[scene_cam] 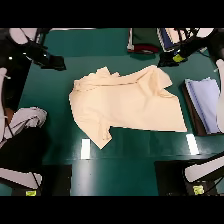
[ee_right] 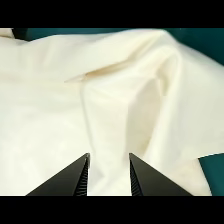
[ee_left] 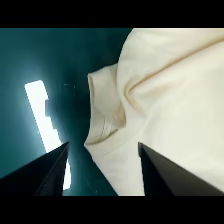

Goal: Fold the shirts.

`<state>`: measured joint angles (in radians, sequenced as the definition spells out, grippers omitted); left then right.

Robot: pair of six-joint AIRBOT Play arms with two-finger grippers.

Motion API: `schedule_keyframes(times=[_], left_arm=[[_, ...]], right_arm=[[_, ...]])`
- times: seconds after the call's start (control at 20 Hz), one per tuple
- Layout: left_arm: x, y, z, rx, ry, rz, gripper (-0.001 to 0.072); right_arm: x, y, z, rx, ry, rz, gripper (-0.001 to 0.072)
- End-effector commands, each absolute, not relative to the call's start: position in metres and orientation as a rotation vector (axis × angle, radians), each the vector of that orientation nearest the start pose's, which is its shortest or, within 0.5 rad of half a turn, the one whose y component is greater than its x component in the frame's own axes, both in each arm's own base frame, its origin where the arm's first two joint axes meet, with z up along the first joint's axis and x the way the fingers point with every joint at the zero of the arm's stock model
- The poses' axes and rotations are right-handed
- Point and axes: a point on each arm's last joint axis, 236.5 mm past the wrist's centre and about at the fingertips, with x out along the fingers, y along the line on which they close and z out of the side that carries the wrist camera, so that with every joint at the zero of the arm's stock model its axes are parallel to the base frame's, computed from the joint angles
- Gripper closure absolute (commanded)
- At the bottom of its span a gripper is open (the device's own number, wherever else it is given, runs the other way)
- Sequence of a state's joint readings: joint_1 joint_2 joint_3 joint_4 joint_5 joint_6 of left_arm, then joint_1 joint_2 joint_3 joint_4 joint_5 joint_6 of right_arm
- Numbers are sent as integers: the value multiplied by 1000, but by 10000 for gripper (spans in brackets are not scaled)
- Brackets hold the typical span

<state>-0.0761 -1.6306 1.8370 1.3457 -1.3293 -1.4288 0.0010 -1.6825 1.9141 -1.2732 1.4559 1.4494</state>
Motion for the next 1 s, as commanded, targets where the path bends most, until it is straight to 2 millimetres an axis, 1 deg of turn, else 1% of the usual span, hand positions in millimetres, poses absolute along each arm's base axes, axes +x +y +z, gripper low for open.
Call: schedule_keyframes(times=[0.0,0.05,0.1,0.2,0.25,0.3,0.35,0.4,0.45,0.5,0.6,0.75,0.9,0.95], left_arm=[[455,-78,91,-48,1211,-310,192],[443,-77,83,-56,1219,-305,193],[428,-77,71,-71,1234,-301,192],[389,-82,38,-125,1284,-301,192],[366,-87,18,-163,1320,-307,192],[345,-91,0,-201,1352,-310,192],[324,-96,-19,-241,1386,-309,192],[308,-99,-35,-281,1407,-305,192],[295,-106,-50,-336,1420,-303,192],[287,-112,-61,-390,1432,-300,192],[280,-126,-76,-459,1418,-319,192],[287,-144,-82,-479,1354,-330,193],[300,-159,-80,-470,1285,-331,193],[302,-162,-79,-483,1272,-325,211]], right_arm=[[465,58,105,91,1239,316,404],[454,55,105,98,1246,308,404],[442,49,104,110,1259,297,404],[413,43,98,130,1296,281,403],[400,40,95,139,1307,273,389],[390,39,93,145,1310,267,327],[382,40,92,148,1306,264,311],[377,41,92,150,1295,260,311],[372,43,92,149,1282,262,311],[370,46,92,154,1268,265,312],[366,63,97,217,1236,315,311],[364,76,103,264,1220,360,312],[364,78,104,271,1220,367,311],[364,78,104,271,1218,366,312]])
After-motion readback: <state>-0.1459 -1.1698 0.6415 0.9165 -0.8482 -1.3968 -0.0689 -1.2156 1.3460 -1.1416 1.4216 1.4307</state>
